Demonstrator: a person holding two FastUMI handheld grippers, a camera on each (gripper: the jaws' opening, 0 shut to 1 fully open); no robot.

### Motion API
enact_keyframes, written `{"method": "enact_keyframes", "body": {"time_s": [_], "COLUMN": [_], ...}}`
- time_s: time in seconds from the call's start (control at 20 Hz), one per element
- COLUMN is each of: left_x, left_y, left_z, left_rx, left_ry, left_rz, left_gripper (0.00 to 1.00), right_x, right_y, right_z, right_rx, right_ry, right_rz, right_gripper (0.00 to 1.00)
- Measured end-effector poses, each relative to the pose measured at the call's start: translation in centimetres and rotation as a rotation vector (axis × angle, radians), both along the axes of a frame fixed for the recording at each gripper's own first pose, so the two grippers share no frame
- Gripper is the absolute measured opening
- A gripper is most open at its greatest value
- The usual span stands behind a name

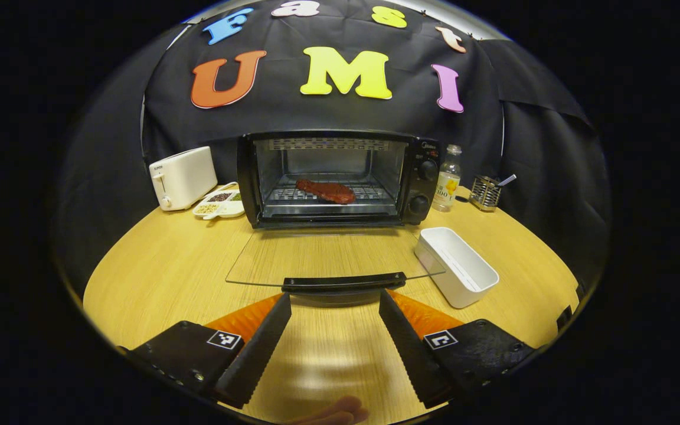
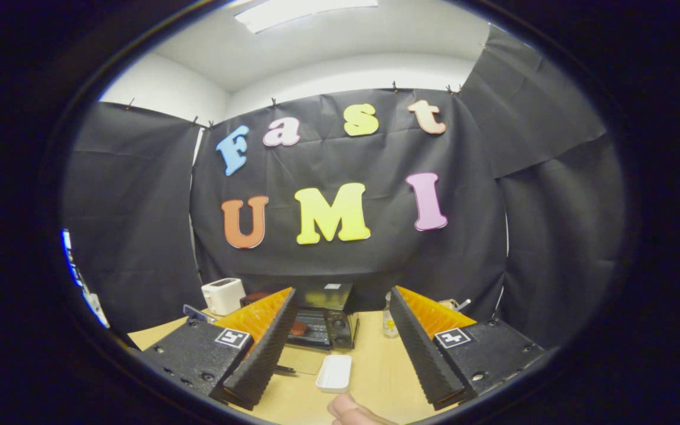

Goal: Open the electric oven with the left hand, put the food in, and close the electric oven.

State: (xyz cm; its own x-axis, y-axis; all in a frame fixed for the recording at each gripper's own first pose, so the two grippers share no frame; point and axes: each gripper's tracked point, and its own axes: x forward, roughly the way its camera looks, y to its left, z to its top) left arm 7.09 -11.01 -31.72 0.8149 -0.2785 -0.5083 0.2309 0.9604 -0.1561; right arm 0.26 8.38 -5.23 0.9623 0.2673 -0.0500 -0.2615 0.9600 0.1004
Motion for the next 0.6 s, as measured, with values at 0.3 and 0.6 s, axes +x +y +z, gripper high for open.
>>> {"method": "enact_keyframes", "body": {"time_s": [0.3, 0.6], "left_x": [1.1, 2.5], "left_y": [-2.3, -1.7], "left_z": [-2.6, -3.2], "left_rx": [-0.002, 0.042], "left_ry": [0.043, 0.009], "left_rz": [-0.014, 0.034], "left_gripper": [0.97, 0.95], "right_x": [-1.6, -2.0], "right_y": [-2.6, -3.8], "right_z": [0.2, -1.1], "right_rx": [-0.018, -0.001], "right_ry": [-0.045, -0.024], "right_rz": [-0.021, -0.033], "right_gripper": [0.99, 0.96]}}
